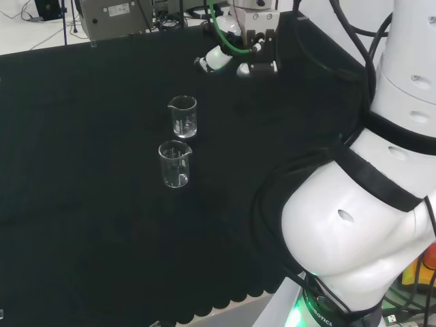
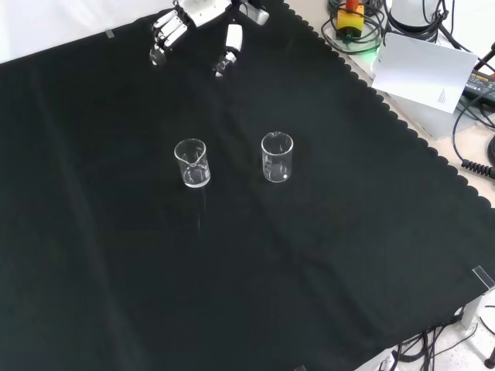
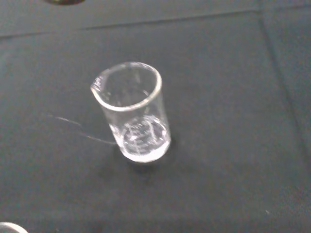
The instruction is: Pick up the beaker on the right.
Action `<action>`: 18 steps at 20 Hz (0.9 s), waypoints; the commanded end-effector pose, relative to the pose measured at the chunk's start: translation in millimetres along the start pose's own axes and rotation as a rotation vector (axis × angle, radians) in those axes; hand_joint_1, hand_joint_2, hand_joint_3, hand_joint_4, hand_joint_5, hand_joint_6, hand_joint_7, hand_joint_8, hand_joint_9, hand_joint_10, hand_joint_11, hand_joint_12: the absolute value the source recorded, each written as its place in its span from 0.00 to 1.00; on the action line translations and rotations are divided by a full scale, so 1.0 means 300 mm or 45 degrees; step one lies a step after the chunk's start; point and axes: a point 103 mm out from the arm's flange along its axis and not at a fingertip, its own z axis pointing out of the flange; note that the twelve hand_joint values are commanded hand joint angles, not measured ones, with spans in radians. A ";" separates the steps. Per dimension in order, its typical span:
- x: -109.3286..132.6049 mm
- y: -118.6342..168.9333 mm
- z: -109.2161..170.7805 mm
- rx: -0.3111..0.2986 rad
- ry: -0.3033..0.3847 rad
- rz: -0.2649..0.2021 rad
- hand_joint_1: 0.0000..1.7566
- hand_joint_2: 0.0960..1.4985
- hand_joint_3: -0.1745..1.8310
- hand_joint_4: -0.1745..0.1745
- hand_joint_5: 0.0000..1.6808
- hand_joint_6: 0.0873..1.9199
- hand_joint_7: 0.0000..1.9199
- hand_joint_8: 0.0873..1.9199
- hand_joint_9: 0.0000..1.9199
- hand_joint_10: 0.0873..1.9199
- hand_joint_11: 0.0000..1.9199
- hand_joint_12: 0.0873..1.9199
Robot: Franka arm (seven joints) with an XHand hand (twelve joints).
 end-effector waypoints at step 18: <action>-0.111 0.171 0.409 0.075 0.354 -0.166 0.48 0.36 0.40 0.43 0.22 0.00 0.11 0.34 0.19 0.32 0.07 0.70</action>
